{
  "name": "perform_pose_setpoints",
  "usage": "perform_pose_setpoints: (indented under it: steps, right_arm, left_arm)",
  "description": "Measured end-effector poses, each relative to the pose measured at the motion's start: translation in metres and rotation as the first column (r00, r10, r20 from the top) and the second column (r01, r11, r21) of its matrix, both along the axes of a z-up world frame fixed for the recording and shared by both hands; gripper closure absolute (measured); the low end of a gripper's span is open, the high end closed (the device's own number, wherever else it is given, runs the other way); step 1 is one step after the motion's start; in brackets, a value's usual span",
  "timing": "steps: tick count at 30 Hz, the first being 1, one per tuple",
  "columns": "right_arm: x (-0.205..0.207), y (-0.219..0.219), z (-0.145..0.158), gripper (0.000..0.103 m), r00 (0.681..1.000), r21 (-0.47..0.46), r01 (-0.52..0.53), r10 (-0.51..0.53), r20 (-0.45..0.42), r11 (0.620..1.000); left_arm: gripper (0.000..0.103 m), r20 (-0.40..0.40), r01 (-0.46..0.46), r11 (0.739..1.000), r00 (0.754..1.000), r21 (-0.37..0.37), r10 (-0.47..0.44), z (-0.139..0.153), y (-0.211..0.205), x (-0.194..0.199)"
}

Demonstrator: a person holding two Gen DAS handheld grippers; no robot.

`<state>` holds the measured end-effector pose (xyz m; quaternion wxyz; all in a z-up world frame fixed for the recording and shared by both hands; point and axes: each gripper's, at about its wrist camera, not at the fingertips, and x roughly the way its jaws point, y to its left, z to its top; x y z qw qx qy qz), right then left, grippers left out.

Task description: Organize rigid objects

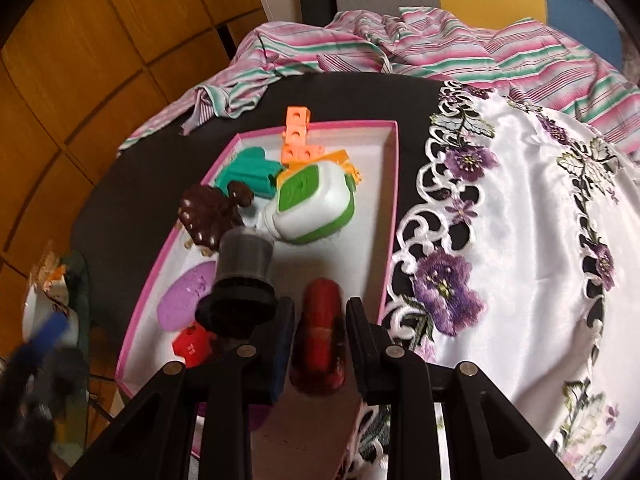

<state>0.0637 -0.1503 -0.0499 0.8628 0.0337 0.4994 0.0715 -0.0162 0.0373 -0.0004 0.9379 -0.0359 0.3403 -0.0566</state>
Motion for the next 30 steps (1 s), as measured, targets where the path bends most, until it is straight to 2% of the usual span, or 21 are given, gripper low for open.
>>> perform_pose_setpoints:
  steps: [2, 5, 8, 11, 14, 18, 25, 27, 30]
  right_arm:
    - [-0.009, 0.003, 0.0, 0.075, 1.0, -0.013, -0.009, 0.009, -0.001, 1.0]
    - [-0.019, 0.006, 0.001, 0.074, 1.0, -0.022, -0.016, 0.016, -0.005, 1.0]
    - [-0.029, 0.009, 0.003, 0.065, 1.0, -0.04, -0.018, 0.018, 0.004, 0.999]
    - [-0.037, 0.011, 0.007, 0.062, 1.0, -0.062, -0.014, 0.015, 0.021, 0.998]
    - [-0.043, 0.012, 0.014, 0.05, 0.999, -0.074, -0.005, 0.008, 0.047, 0.997]
    - [-0.048, 0.013, 0.025, 0.04, 0.997, -0.098, 0.007, 0.0, 0.079, 0.995]
    - [-0.052, 0.018, 0.043, 0.016, 0.991, -0.141, 0.039, -0.02, 0.136, 0.989]
    - [-0.053, 0.018, 0.047, 0.007, 0.989, -0.15, 0.05, -0.027, 0.148, 0.988]
    - [-0.053, 0.018, 0.05, 0.0, 0.985, -0.17, 0.082, -0.054, 0.163, 0.982]
  left_arm:
    - [0.031, -0.002, -0.01, 1.0, 1.0, 0.007, 0.01, 0.0, 0.0, 0.001]
    - [0.031, -0.022, -0.004, 1.0, 1.0, -0.028, 0.003, 0.0, 0.002, 0.002]
    - [0.031, -0.028, -0.026, 0.999, 0.999, -0.04, 0.025, -0.001, 0.004, 0.001]
    - [0.031, -0.014, -0.064, 0.997, 0.998, -0.034, 0.064, 0.001, 0.006, -0.002]
    - [0.031, 0.006, -0.091, 0.996, 0.996, -0.017, 0.091, 0.006, 0.008, -0.004]
    - [0.031, 0.022, -0.085, 0.996, 0.996, -0.013, 0.086, 0.015, 0.01, -0.007]
    - [0.031, -0.024, -0.112, 0.993, 0.993, 0.046, 0.113, 0.02, 0.004, -0.003]
    - [0.031, -0.033, -0.116, 0.992, 0.992, 0.048, 0.118, 0.02, 0.003, -0.002]
    - [0.031, -0.054, -0.13, 0.99, 0.99, 0.048, 0.132, 0.02, 0.006, 0.0]
